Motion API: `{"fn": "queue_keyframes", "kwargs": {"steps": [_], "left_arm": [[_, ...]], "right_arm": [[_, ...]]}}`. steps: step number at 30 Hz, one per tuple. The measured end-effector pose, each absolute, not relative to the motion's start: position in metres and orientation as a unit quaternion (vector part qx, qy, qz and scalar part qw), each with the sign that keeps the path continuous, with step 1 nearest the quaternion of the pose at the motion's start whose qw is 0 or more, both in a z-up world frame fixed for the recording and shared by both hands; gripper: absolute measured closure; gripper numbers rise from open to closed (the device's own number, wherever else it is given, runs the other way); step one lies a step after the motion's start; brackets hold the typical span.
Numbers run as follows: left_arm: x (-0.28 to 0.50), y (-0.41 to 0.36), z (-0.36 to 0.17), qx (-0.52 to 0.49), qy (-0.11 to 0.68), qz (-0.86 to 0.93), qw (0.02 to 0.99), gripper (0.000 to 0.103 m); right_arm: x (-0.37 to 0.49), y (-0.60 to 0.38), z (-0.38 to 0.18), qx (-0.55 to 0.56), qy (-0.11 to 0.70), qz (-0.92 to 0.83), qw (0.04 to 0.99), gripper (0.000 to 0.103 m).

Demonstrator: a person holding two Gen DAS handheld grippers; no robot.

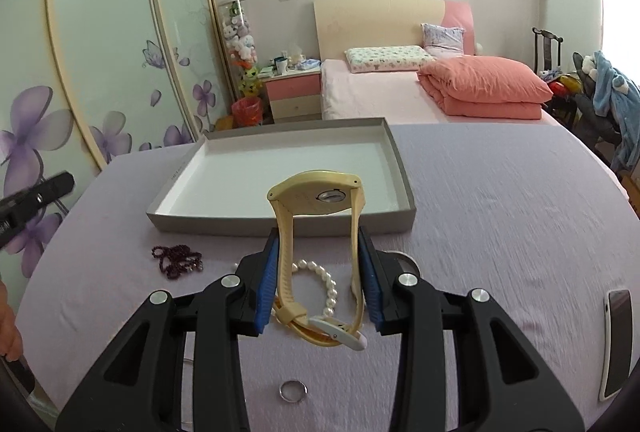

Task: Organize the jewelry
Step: 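Carry the yellow watch and pink bracelet over the grey tray with both tools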

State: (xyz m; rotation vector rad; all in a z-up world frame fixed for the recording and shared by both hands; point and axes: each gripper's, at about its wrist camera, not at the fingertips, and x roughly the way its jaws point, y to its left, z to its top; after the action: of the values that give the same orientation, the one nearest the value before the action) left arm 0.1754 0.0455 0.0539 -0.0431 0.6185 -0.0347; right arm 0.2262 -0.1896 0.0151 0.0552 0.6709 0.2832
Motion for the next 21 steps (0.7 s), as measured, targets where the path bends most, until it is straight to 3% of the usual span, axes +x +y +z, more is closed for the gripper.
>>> {"fn": "queue_keyframes", "kwargs": {"steps": [4, 12, 21], "left_arm": [[0.174, 0.053, 0.015, -0.042, 0.364, -0.038, 0.930, 0.088], [0.160, 0.022, -0.048, -0.027, 0.436, -0.090, 0.895, 0.074], [0.155, 0.014, -0.074, 0.009, 0.468, -0.076, 0.880, 0.073]], "right_arm": [[0.227, -0.191, 0.008, 0.029, 0.336, 0.141, 0.931, 0.065], [0.228, -0.192, -0.011, 0.030, 0.362, 0.137, 0.921, 0.065], [0.224, -0.193, -0.011, 0.029, 0.361, 0.138, 0.922, 0.064]]}}
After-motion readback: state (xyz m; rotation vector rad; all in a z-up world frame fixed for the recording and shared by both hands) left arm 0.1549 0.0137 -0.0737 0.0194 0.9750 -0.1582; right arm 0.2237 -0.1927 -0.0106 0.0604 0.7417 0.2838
